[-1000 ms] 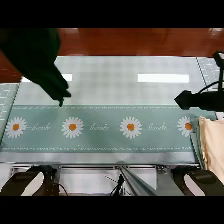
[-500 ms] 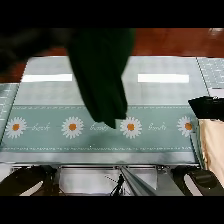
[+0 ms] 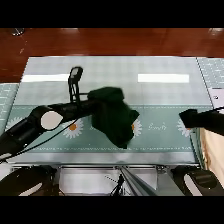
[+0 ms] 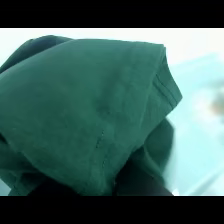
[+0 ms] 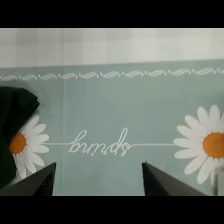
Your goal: Fold the shirts.
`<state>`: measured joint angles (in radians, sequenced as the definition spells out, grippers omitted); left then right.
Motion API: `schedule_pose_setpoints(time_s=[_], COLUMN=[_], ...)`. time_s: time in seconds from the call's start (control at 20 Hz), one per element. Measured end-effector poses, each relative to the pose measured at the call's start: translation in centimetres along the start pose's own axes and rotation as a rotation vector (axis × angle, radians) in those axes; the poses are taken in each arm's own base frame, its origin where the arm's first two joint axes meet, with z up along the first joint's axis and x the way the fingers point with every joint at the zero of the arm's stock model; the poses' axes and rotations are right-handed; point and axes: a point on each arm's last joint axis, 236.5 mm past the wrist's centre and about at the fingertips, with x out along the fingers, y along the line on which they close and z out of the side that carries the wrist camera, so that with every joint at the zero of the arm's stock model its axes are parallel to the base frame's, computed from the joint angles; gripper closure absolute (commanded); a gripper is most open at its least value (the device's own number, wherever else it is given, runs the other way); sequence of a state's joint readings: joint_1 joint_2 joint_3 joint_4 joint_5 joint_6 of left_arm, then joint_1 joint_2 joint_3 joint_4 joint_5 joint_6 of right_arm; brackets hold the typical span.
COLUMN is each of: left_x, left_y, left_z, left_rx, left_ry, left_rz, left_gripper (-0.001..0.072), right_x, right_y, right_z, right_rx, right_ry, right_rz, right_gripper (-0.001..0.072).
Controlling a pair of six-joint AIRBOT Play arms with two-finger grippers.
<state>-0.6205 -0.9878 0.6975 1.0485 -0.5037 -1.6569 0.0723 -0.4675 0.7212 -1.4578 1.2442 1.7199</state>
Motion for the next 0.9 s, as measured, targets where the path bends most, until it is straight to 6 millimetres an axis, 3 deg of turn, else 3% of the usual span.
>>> schedule_pose_setpoints(time_s=[0.05,0.1,0.15,0.25,0.35,0.5,0.65,0.75,0.9], left_x=[0.2,0.2,-0.1,-1.3,-3.7,-9.2,-14.6,-14.9,-11.2], left_y=[2.2,4.3,6.0,8.8,11.4,15.5,18.5,18.6,16.7], left_z=[-1.7,-3.3,-4.6,-6.0,-5.8,-2.1,1.9,2.3,0.3], left_rx=[-0.024,-0.048,-0.075,-0.102,-0.105,-0.097,-0.185,-0.286,-0.410], left_ry=[0.052,0.107,0.156,0.245,0.317,0.291,0.115,0.044,0.083], left_rz=[0.044,0.085,0.121,0.186,0.263,0.411,0.506,0.451,0.230], left_gripper=[0.0512,0.0100,0.0004,0.0004,0.0004,0.0004,0.0006,0.0007,0.0008], right_x=[1.0,2.1,3.1,4.9,6.1,6.3,5.7,5.7,7.4], right_y=[0.1,0.2,0.5,0.8,0.7,-2.1,-7.6,-10.7,-11.4], right_z=[-0.9,-2.0,-2.7,-3.6,-3.1,0.7,3.2,2.6,-0.5], right_rx=[0.012,0.027,0.044,0.075,0.091,0.129,0.242,0.332,0.413], right_ry=[0.023,0.054,0.072,0.115,0.131,0.098,0.055,0.062,0.129], right_rz=[0.011,0.023,0.041,0.062,0.060,-0.001,-0.100,-0.145,-0.112], right_gripper=[0.0092,0.0091,0.0091,0.0090,0.0088,0.0089,0.0090,0.0091,0.0091])
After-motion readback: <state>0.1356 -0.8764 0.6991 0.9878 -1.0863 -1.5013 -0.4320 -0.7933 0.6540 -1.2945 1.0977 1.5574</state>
